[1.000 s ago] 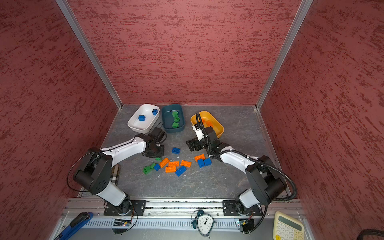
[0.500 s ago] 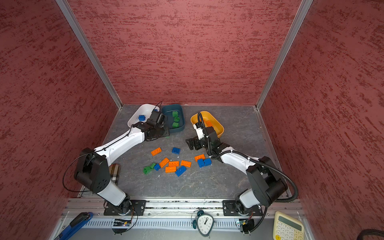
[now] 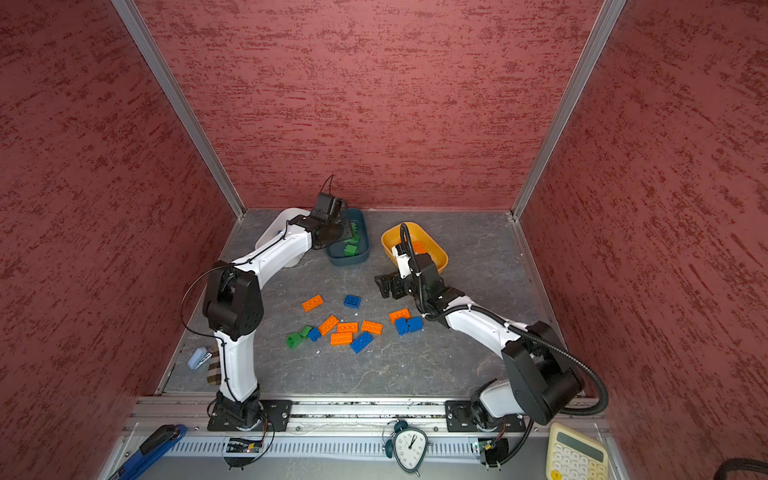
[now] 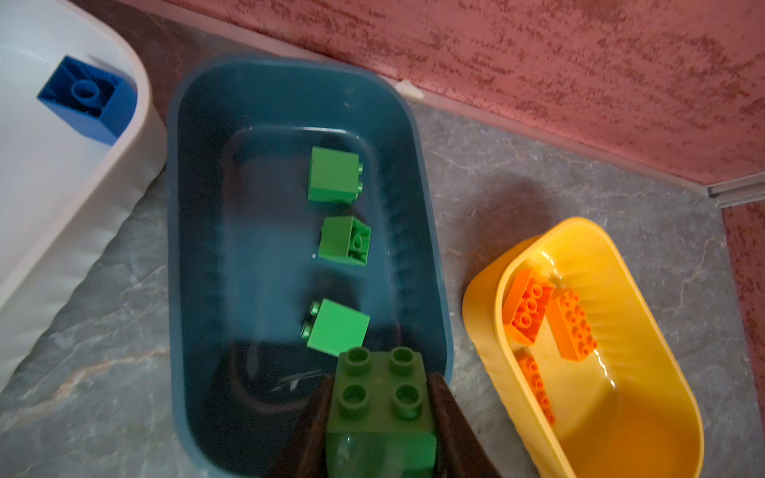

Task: Sort the legos into containers by color
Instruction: 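Carry the green brick over the teal tub and release it with the left gripper, then grasp a blue brick with the left gripper and lift it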

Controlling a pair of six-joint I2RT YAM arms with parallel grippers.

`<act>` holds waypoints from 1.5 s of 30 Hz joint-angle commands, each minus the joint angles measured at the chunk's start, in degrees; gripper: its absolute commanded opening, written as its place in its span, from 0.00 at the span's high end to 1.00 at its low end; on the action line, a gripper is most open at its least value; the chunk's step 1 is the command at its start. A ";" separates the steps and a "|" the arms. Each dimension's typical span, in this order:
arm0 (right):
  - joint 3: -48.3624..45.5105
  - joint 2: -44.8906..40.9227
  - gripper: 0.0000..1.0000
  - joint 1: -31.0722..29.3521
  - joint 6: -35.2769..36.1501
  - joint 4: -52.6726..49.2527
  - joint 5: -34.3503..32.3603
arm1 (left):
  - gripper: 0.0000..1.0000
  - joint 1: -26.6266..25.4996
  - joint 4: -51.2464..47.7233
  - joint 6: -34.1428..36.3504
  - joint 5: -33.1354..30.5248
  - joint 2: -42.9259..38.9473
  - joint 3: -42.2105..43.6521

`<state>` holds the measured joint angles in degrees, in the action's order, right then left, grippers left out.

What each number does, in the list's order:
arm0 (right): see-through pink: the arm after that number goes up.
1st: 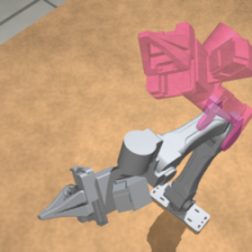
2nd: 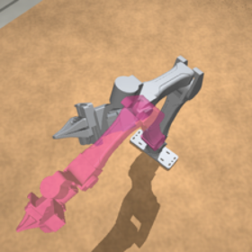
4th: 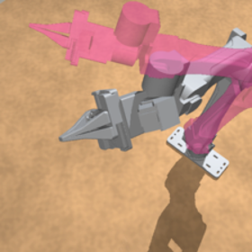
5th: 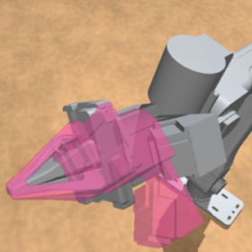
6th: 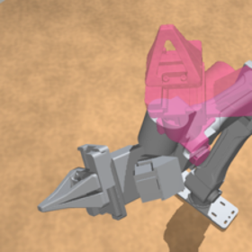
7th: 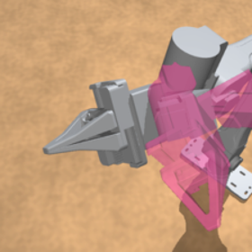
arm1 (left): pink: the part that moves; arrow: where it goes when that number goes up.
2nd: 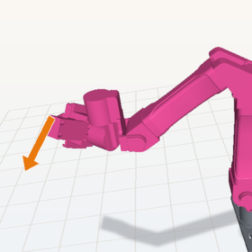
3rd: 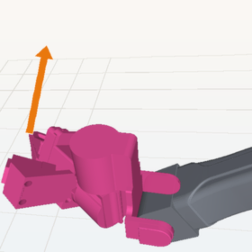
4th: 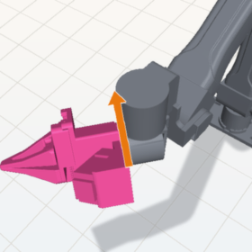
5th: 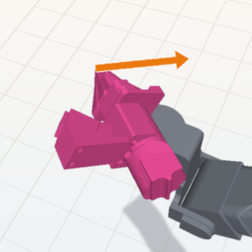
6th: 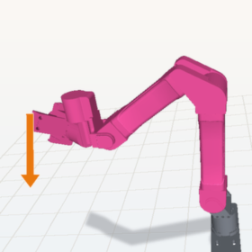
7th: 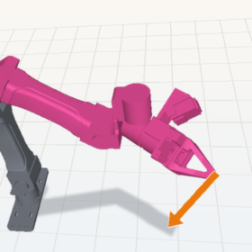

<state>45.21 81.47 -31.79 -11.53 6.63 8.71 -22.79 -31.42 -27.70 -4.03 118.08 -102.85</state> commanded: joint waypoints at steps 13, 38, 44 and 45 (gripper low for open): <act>2.74 5.80 0.02 -1.39 4.50 -2.15 3.58 | 0.33 2.33 -10.31 -0.69 -1.85 15.08 -22.58; -6.10 0.88 0.01 -8.09 10.48 5.21 -2.16 | 0.01 -9.43 -4.28 9.15 -0.91 -21.73 29.76; -6.34 -0.87 0.01 -8.20 15.18 -4.59 -0.60 | 0.03 -12.63 -8.04 10.65 -1.02 -17.48 31.15; -6.01 -0.30 0.01 -8.20 16.01 -6.10 -0.63 | 0.03 -12.65 -7.98 10.67 -0.72 -16.68 31.21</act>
<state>38.48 80.55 -40.03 0.71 5.96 8.78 -35.70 -38.13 -18.96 -4.78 99.31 -71.88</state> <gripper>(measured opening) 0.988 0.969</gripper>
